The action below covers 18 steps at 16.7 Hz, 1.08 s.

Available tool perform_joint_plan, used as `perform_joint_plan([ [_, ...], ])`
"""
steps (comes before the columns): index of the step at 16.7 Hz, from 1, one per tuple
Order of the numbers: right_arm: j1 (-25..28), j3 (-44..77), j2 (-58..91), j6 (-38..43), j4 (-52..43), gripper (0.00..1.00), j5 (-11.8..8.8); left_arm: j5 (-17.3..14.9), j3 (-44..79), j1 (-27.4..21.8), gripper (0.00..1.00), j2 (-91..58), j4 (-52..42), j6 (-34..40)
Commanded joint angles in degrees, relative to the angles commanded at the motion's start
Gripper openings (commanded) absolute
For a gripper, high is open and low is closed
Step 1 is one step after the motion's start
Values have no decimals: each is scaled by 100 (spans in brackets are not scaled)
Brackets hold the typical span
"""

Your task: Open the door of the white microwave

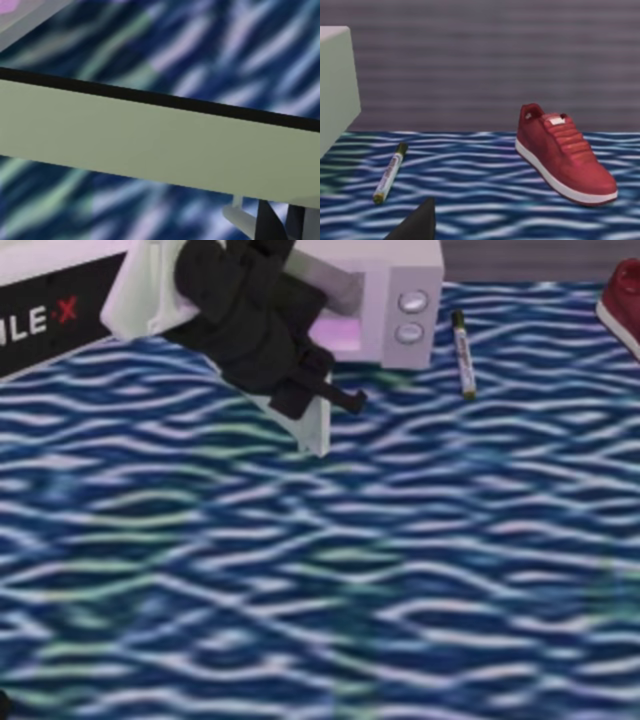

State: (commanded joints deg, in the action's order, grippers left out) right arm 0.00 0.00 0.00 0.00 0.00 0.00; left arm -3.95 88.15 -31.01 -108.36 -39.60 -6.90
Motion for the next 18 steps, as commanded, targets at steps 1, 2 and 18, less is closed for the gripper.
perform_joint_plan([
  [1,0,0,0,0,0,100,0,0,0,0,0,0,0,0],
  [2,0,0,0,0,0,100,0,0,0,0,0,0,0,0],
  [18,0,0,0,0,0,100,0,-524,-427,328,0,339,-20,-926],
])
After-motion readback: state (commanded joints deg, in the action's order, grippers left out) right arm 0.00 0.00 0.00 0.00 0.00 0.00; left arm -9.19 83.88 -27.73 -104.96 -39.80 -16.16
